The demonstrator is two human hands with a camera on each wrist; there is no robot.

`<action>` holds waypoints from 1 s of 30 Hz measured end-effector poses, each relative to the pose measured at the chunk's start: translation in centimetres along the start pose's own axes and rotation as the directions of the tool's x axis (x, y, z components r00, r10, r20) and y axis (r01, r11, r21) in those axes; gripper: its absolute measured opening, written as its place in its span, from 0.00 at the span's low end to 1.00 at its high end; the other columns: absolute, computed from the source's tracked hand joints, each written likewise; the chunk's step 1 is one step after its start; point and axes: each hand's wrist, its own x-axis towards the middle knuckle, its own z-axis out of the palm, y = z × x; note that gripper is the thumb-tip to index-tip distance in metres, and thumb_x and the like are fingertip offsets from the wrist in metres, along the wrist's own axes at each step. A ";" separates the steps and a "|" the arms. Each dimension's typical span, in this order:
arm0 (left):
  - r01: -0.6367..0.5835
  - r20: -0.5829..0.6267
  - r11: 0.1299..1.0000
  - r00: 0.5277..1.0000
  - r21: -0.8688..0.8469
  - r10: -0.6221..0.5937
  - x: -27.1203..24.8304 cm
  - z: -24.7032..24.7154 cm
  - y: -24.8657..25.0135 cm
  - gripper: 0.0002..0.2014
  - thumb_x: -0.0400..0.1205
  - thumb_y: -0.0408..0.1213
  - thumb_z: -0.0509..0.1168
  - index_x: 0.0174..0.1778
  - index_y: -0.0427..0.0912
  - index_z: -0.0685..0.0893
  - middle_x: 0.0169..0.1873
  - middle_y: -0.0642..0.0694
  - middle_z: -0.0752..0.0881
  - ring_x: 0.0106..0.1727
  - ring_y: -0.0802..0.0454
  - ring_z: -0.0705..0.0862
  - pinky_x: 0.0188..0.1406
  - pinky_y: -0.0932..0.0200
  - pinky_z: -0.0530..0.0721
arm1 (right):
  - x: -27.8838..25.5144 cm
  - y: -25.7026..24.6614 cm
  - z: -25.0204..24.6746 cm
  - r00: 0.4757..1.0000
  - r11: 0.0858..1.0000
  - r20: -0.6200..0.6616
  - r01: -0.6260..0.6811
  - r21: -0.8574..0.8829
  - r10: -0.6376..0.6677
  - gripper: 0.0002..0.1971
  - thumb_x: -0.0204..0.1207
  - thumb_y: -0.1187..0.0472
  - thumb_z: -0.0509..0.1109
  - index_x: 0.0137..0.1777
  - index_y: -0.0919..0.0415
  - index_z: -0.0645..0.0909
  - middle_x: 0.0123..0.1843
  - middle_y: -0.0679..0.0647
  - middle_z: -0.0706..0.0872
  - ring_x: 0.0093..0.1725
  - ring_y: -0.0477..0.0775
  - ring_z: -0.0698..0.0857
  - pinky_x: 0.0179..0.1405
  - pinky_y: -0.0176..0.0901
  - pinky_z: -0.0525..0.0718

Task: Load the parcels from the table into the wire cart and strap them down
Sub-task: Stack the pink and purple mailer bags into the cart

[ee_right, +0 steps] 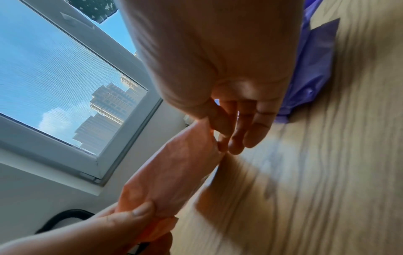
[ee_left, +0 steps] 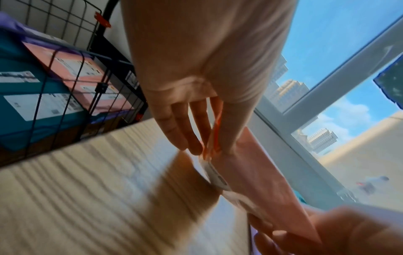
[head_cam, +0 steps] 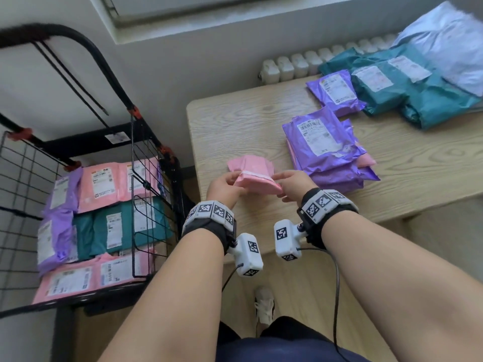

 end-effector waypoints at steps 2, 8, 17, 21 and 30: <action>-0.035 -0.026 0.999 0.999 -0.015 0.035 -0.1 -1.8 0.3 0.21 0.75 0.29 0.73 0.65 0.46 0.85 0.49 0.45 0.88 0.48 0.52 0.84 0.60 0.53 0.83 | -0.6 -1.5 0.5 0.999 0.998 0.033 0.033 0.050 -0.035 0.14 0.78 0.73 0.63 0.55 0.59 0.85 0.35 0.56 0.82 0.31 0.50 0.78 0.32 0.39 0.79; -0.101 -0.175 0.990 0.981 -0.094 0.083 -0.8 -7.5 0.6 0.12 0.80 0.45 0.70 0.37 0.39 0.88 0.30 0.45 0.85 0.29 0.56 0.80 0.26 0.73 0.80 | -2.7 -5.1 3.4 0.980 0.975 0.100 0.153 0.163 -0.170 0.09 0.76 0.71 0.71 0.55 0.62 0.84 0.37 0.53 0.82 0.37 0.49 0.80 0.38 0.38 0.79; -0.025 -0.254 0.985 0.967 -0.172 -0.020 -3.1 -17.5 -3.7 0.21 0.76 0.57 0.70 0.47 0.41 0.87 0.42 0.50 0.88 0.44 0.51 0.84 0.45 0.58 0.80 | -5.8 -9.1 13.2 0.953 0.961 0.188 0.202 0.191 -0.238 0.06 0.80 0.62 0.69 0.52 0.62 0.85 0.42 0.54 0.88 0.41 0.51 0.85 0.39 0.40 0.81; 0.062 -0.251 0.970 0.960 -0.237 -0.122 -4.9 -22.8 -8.4 0.17 0.75 0.43 0.75 0.58 0.42 0.87 0.50 0.47 0.90 0.51 0.48 0.88 0.56 0.47 0.87 | -7.3 -10.7 19.3 0.962 0.957 0.216 0.107 0.270 -0.169 0.08 0.83 0.64 0.64 0.43 0.64 0.80 0.35 0.56 0.81 0.34 0.51 0.80 0.34 0.39 0.80; 0.067 -0.410 0.987 0.912 0.146 -0.001 -6.8 -34.3 -14.5 0.08 0.82 0.33 0.63 0.46 0.44 0.89 0.48 0.44 0.89 0.41 0.46 0.87 0.39 0.53 0.87 | -11.0 -13.5 31.6 0.978 0.974 0.048 0.195 0.117 -0.202 0.11 0.78 0.68 0.68 0.60 0.62 0.78 0.48 0.59 0.86 0.44 0.55 0.87 0.37 0.42 0.86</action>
